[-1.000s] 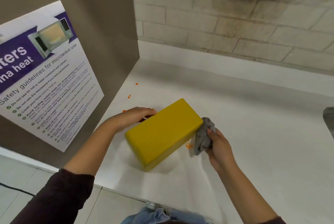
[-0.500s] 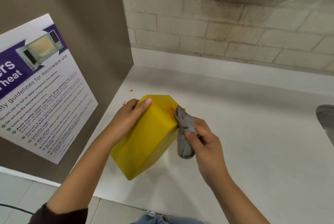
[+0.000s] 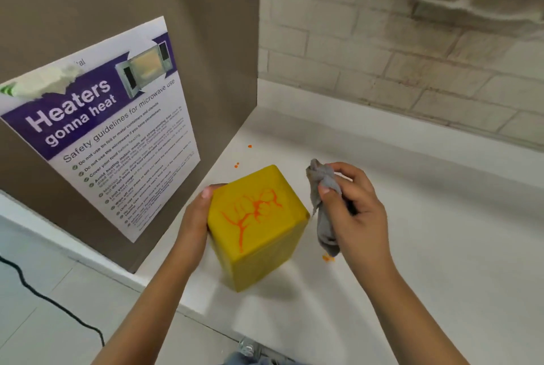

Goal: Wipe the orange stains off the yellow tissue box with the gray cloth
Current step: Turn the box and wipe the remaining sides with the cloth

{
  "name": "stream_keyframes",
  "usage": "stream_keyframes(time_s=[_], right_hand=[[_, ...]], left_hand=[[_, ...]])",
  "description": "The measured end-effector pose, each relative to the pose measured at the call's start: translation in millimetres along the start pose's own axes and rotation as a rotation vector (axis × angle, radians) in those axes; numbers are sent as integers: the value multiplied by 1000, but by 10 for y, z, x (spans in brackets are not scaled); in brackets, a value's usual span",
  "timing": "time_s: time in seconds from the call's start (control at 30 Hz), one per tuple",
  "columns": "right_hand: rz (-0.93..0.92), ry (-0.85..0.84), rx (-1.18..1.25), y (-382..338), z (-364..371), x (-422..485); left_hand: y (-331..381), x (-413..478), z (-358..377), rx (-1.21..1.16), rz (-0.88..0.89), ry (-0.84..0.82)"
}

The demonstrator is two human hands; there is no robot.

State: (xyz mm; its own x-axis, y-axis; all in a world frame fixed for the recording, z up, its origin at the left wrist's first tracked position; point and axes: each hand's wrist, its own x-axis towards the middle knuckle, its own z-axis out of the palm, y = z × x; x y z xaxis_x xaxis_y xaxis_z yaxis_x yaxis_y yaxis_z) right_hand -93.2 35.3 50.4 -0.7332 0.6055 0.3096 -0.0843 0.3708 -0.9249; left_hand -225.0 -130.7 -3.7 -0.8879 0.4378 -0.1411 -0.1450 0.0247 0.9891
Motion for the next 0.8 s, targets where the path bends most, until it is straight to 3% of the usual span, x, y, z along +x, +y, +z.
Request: stream_keyframes(time_s=[0.17, 0.27, 0.33, 0.57, 0.7, 0.8], right_hand=[[-67, -161, -240, 14, 270, 52], [66, -178, -186, 8, 336, 48], [102, -228, -274, -25, 393, 118], [-164, -498, -713, -175, 543, 310], [-327, -700, -653, -123, 270, 216], [-301, -677, -550, -68, 102, 106]], left_hand=[[-28, 3, 33, -31, -3, 42], [-13, 70, 18, 29, -45, 51], [-34, 133, -9, 75, -54, 57], [-145, 266, -55, 75, -99, 89], [-218, 293, -70, 65, -88, 76], [-216, 255, -69, 53, -93, 76]])
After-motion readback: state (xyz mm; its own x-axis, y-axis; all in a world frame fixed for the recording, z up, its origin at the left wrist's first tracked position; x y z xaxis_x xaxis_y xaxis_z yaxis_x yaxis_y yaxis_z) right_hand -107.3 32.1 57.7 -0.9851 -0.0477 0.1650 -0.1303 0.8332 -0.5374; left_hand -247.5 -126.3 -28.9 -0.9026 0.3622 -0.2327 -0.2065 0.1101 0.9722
